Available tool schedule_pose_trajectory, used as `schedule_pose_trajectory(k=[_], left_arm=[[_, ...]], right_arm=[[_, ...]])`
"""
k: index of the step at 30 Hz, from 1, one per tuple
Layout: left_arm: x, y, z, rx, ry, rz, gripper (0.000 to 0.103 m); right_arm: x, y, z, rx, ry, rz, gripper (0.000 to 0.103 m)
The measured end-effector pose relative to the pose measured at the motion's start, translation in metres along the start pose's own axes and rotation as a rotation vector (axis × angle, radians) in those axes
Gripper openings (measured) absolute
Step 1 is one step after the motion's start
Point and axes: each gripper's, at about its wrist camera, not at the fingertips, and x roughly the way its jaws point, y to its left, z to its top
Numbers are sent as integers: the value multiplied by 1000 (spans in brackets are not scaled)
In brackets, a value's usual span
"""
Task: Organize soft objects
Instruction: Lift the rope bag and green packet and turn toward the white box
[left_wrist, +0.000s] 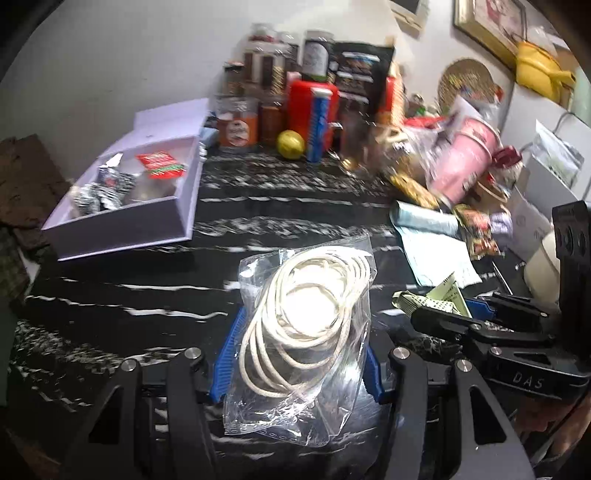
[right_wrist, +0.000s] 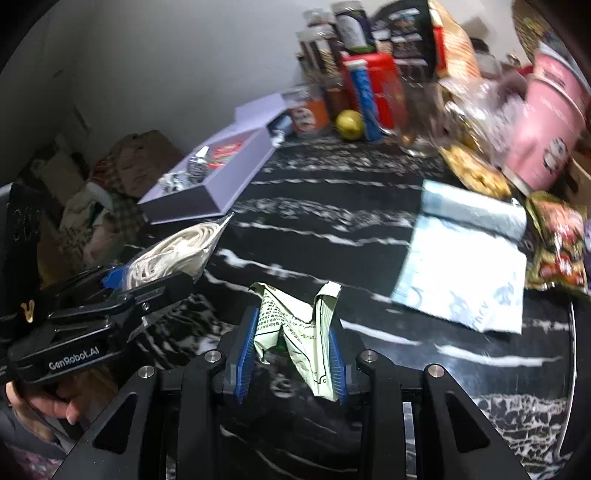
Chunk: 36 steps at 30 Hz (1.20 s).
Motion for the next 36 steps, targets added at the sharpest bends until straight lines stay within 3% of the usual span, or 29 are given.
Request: schedule_pose_trajectory(k=[17,36], left_arm=[[-55,29,4,-77,-117,114,55],[-53,89,54,-151,-204,153,55]], right_arm=[[-9,53,22,-140,-54,157,34],[22,89,96,-211,-100,251,34]])
